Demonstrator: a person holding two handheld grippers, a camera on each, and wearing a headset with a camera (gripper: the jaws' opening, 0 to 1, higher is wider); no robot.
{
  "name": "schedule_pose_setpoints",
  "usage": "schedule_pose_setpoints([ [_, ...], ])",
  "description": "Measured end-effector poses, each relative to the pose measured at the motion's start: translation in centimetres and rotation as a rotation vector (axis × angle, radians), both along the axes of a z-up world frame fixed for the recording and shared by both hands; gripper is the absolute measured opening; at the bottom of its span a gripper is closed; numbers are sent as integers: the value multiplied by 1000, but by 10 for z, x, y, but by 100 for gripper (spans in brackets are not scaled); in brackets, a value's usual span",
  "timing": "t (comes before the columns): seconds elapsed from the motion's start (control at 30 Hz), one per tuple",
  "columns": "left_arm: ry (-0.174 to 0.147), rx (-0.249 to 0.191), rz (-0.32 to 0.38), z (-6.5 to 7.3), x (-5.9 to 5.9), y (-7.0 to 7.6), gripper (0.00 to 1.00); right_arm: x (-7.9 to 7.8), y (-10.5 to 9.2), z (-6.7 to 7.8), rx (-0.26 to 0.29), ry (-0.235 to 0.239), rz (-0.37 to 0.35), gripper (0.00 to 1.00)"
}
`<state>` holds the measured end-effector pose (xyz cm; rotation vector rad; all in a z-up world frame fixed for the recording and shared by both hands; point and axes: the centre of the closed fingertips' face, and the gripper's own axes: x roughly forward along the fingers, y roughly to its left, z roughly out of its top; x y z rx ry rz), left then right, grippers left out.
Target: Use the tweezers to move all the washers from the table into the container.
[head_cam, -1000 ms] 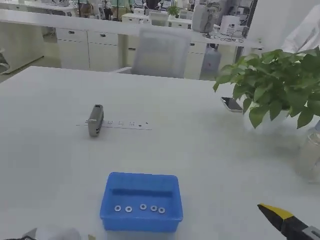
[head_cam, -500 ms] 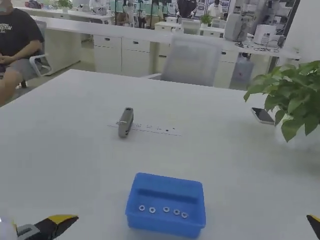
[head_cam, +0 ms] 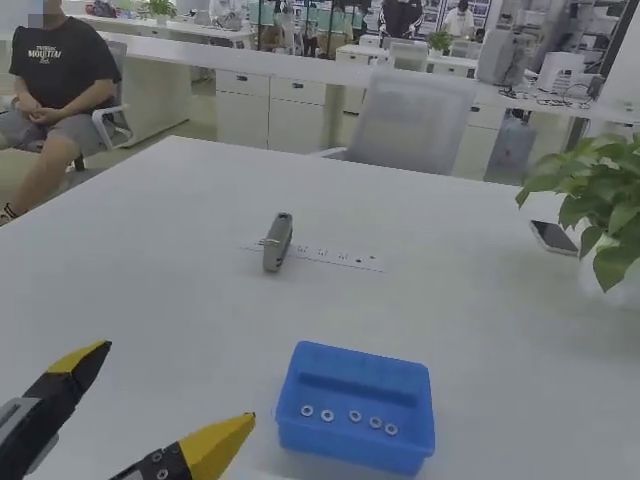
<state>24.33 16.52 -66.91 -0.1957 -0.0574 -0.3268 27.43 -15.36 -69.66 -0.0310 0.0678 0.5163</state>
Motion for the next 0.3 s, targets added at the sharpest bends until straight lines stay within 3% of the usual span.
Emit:
schedule_pose_setpoints([
  [0.2,14,22,18,-3,3,2,99,1,-2,-8,-18,22,2,99],
  [0.3,36,49,21,-8,4,1,99,3,-6,-11,-12,31,-8,99],
])
